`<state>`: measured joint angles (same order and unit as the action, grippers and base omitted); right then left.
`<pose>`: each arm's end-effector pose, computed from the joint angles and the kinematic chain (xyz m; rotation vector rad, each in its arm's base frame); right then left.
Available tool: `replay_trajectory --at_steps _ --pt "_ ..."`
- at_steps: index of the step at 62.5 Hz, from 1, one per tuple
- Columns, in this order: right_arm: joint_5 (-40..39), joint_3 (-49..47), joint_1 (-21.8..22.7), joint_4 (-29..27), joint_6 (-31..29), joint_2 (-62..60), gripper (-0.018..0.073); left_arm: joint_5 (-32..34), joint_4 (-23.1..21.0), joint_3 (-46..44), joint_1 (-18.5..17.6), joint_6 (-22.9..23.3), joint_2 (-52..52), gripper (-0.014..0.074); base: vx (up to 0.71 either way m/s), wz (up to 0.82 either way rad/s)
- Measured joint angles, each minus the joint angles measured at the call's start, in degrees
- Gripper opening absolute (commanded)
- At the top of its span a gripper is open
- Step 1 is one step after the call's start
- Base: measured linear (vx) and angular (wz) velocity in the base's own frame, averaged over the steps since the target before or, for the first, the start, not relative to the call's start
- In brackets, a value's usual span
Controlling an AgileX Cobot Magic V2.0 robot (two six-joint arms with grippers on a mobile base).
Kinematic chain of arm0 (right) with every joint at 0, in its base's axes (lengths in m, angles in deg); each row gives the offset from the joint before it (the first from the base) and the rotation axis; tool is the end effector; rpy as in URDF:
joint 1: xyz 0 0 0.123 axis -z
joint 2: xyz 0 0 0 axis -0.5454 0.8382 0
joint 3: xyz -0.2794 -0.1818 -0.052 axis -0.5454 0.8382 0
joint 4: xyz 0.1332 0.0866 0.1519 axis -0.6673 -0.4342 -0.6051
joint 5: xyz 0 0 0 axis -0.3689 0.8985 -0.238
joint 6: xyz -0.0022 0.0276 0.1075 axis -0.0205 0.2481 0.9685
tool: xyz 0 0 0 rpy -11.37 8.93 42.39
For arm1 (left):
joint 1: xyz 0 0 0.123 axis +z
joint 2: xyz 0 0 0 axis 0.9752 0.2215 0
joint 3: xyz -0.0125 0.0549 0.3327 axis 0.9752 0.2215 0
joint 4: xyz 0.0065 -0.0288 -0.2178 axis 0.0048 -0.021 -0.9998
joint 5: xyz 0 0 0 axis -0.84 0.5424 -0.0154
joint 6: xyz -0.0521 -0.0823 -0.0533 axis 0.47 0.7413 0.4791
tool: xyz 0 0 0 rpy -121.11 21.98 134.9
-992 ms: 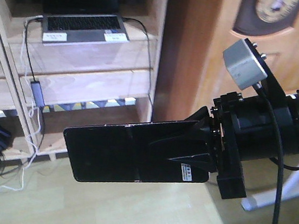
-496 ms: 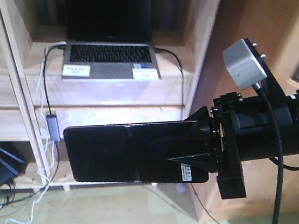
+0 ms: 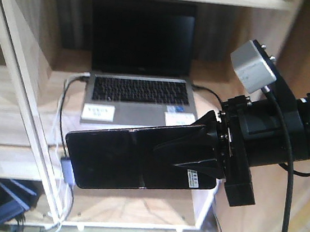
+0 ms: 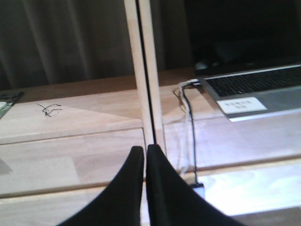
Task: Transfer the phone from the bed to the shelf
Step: 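Approach the wooden shelf above the laptop with the held phone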
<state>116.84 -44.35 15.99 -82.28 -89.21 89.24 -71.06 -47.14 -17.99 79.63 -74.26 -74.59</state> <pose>0.1593 0.1475 0.4022 -1.2430 1.8699 1.1395 -0.0092 -0.0009 0.1833 0.0715 1.6882 0.1198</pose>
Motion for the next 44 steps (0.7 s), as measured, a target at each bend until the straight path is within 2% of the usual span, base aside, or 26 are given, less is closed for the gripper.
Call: replay_trajectory --at_steps 24,44 --pt "0.0 0.0 0.0 0.0 0.0 0.0 -0.0002 0.0 0.0 0.0 0.0 0.0 0.0 0.0001 0.29 0.15" --pt "0.0 0.0 0.0 0.0 0.0 0.0 -0.0002 0.0 0.0 0.0 0.0 0.0 0.0 0.0001 0.21 0.01"
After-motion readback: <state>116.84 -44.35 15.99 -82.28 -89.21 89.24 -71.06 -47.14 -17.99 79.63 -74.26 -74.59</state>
